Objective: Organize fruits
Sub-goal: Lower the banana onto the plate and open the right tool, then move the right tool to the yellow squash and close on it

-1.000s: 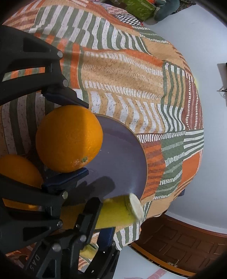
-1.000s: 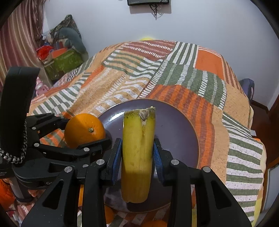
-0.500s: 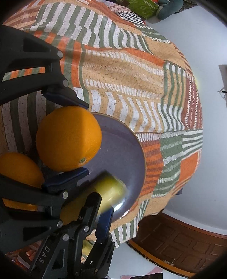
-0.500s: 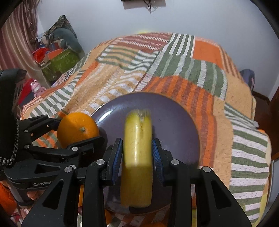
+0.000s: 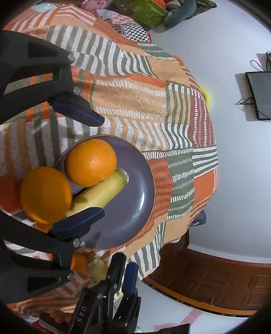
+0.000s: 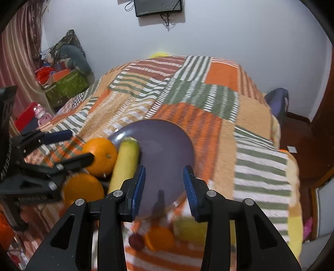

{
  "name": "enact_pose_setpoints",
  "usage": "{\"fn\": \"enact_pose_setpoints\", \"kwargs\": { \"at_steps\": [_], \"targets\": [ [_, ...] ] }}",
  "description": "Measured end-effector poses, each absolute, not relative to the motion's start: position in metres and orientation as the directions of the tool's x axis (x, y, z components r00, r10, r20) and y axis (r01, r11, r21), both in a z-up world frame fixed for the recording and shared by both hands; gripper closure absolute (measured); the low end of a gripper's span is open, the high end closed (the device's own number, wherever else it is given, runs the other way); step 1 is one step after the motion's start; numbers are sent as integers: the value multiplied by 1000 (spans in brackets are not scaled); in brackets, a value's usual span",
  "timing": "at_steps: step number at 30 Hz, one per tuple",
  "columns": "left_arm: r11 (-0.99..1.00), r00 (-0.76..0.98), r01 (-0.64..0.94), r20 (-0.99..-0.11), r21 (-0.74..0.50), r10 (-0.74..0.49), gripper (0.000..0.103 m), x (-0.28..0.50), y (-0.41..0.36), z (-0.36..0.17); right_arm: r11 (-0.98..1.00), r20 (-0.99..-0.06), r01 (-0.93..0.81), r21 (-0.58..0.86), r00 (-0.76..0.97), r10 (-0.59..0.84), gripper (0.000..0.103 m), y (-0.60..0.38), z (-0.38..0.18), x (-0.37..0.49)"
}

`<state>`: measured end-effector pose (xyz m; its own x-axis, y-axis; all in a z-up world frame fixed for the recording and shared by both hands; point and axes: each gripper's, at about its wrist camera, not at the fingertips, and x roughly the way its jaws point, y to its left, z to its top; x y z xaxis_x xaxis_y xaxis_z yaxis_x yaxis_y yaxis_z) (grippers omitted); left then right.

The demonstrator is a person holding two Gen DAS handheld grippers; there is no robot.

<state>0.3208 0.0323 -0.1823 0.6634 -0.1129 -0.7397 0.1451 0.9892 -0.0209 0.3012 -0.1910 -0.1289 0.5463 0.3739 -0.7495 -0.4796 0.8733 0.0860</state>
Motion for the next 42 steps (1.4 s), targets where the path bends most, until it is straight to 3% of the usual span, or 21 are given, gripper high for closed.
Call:
{"fn": "enact_pose_setpoints", "kwargs": {
  "at_steps": [12, 14, 21, 26, 32, 39, 42],
  "targets": [
    [989, 623, 141, -773, -34, -115, 19, 278, 29, -189, 927, -783, -358, 110, 543, 303, 67, -253, -141, 265],
    [989, 616, 144, -780, -29, -112, 19, 274, 27, -193, 935, -784, -335, 117, 546, 294, 59, -261, -144, 262],
    [989, 580, 147, -807, -31, -112, 19, 273, 17, -209, 951, -788, -291, 109, 558, 261, 46, -273, -149, 264],
    [988, 574, 148, -811, -36, -115, 19, 277, 10, -217, 960, -780, -254, 120, 573, 250, 13, -275, -150, 271],
    [988, 570, 154, -815, -20, -106, 20, 280, 5, -225, 964, -796, -236, 120, 558, 236, 5, -259, -160, 289],
    [987, 574, 158, -811, -21, -109, 37, 281, 5, -228, 983, -808, -183, 6, 579, 112, 0, -232, -170, 301],
    [987, 575, 155, -809, -38, -122, 38, 281, 8, -228, 977, -802, -206, -55, 592, 80, 0, -222, -172, 299]
  ]
}}
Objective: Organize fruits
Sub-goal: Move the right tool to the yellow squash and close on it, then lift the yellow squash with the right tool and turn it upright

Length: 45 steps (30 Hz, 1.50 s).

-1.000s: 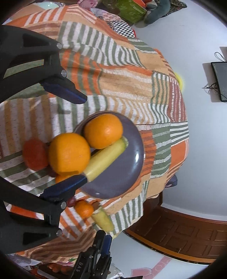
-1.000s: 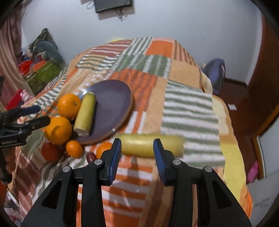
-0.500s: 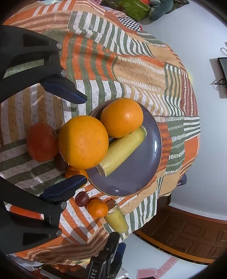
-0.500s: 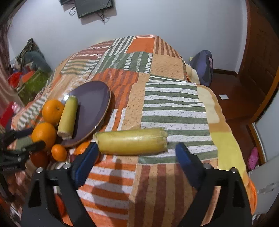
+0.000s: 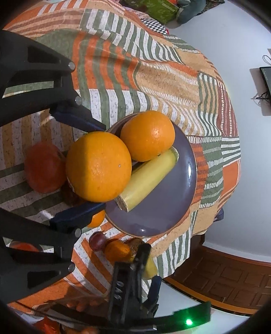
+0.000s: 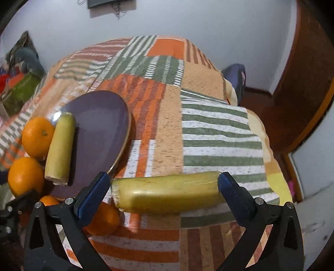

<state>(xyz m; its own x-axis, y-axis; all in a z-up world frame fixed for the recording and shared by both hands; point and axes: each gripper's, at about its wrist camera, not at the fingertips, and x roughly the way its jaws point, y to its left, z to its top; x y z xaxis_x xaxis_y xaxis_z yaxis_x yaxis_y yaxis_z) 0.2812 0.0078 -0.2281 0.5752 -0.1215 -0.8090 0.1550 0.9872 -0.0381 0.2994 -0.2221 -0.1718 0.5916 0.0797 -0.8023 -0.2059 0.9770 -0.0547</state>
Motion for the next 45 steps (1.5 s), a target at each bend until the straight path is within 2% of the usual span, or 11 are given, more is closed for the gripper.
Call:
{"fn": "enact_pose_setpoints", "kwargs": {
  "at_steps": [5, 12, 15, 16, 20, 23, 28, 32, 37, 41, 45],
  "targets": [
    [987, 574, 150, -808, -59, -135, 38, 280, 11, -227, 958, -798, -263, -111, 599, 72, 0, -213, -173, 296],
    [988, 575, 138, -807, -61, -131, 38, 272, 16, -217, 950, -812, -298, -94, 575, 100, 1, -221, -170, 297],
    [989, 582, 133, -803, -60, -127, 38, 268, 21, -211, 949, -820, -312, -35, 551, 151, 3, -235, -167, 290],
    [990, 584, 131, -802, -60, -126, 38, 267, 22, -209, 948, -822, -318, -24, 546, 162, 5, -239, -166, 286],
    [991, 594, 119, -795, -63, -122, 38, 262, 25, -201, 943, -828, -334, 14, 524, 198, 25, -244, -164, 271],
    [991, 600, 115, -791, -68, -123, 38, 258, 26, -196, 941, -837, -326, 86, 488, 246, 35, -252, -164, 265],
    [991, 613, 119, -781, -60, -121, 38, 248, 25, -186, 952, -852, -275, 131, 460, 250, 41, -268, -170, 262],
    [992, 622, 115, -774, -59, -119, 38, 243, 26, -181, 955, -860, -264, 137, 448, 247, 41, -274, -166, 258],
    [992, 624, 110, -772, -66, -121, 38, 241, 26, -180, 955, -826, -244, 166, 495, 270, 41, -276, -147, 268],
    [992, 623, 108, -773, -68, -120, 38, 240, 27, -181, 971, -840, -179, 159, 492, 228, 41, -278, -159, 291],
    [992, 623, 101, -773, -70, -118, 38, 240, 32, -182, 971, -858, -120, 206, 455, 238, 33, -284, -179, 302]
  ]
}}
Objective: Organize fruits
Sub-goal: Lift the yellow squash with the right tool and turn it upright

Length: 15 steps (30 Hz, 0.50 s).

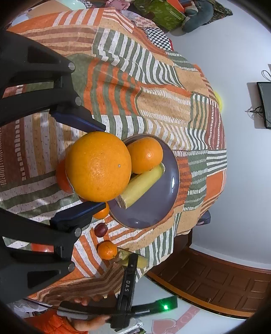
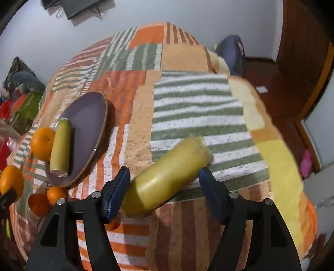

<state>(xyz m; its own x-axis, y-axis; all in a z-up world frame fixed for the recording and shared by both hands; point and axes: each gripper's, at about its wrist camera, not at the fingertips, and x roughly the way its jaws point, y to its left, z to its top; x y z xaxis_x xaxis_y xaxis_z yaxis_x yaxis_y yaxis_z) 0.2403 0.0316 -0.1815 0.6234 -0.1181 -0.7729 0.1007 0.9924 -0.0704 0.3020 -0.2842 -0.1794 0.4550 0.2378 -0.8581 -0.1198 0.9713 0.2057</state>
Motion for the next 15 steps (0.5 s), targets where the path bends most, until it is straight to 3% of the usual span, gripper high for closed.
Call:
{"fn": "enact_pose_setpoints", "kwargs": {
  "at_steps": [4, 9, 15],
  "targets": [
    [994, 617, 87, -779, -71, -110, 38, 245, 35, -186, 965, -858, -120, 234, 441, 263, 29, -282, -188, 309],
    [994, 610, 74, -785, -82, -111, 38, 249, 35, -190, 976, -859, -182, 118, 475, 192, 29, -262, -186, 310],
    [995, 611, 74, -785, -73, -103, 38, 250, 34, -189, 958, -849, -271, 98, 479, 222, 44, -265, -184, 303]
  ]
}}
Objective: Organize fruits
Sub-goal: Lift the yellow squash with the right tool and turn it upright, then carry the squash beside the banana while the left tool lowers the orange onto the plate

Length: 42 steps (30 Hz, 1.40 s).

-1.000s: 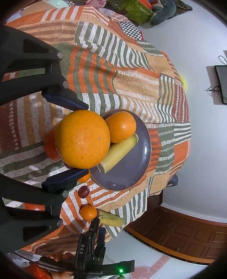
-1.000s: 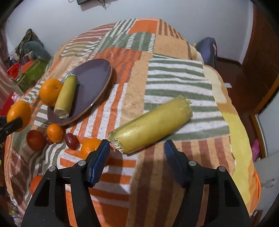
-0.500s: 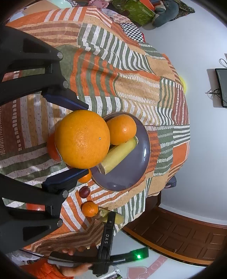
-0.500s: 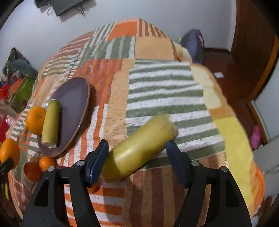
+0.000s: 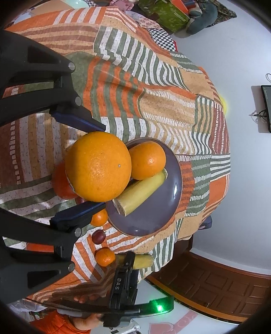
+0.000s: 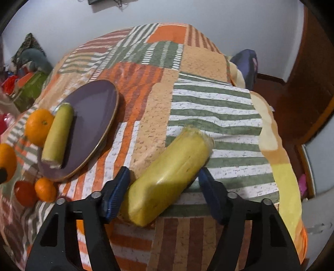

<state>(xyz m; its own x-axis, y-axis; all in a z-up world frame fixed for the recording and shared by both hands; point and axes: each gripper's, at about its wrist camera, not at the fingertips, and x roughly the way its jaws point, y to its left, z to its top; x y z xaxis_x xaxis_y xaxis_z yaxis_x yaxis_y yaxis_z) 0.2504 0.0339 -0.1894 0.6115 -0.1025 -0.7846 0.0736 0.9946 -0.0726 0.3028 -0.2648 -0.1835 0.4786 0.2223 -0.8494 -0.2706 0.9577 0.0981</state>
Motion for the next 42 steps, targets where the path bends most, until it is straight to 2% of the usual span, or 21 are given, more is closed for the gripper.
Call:
{"fn": "enact_pose_setpoints", "kwargs": {
  "at_steps": [4, 8, 20, 28, 42],
  "targets": [
    [995, 609, 69, -786, -78, -104, 38, 253, 33, -190, 943, -856, -321, 90, 459, 238, 57, -273, -180, 295],
    [994, 612, 76, -784, -76, -107, 38, 251, 30, -189, 932, -864, -357, 59, 449, 227, 62, -280, -177, 286],
    [995, 621, 79, -778, -62, -97, 38, 247, 25, -179, 942, -888, -316, 118, 390, 242, 60, -285, -190, 300],
    [996, 625, 75, -775, -55, -89, 38, 246, 25, -176, 945, -866, -313, 92, 443, 231, 63, -282, -188, 296],
    [996, 672, 79, -735, -48, -89, 38, 261, 28, -156, 893, -800, -426, 146, 480, 360, 67, -241, -153, 295]
  ]
}}
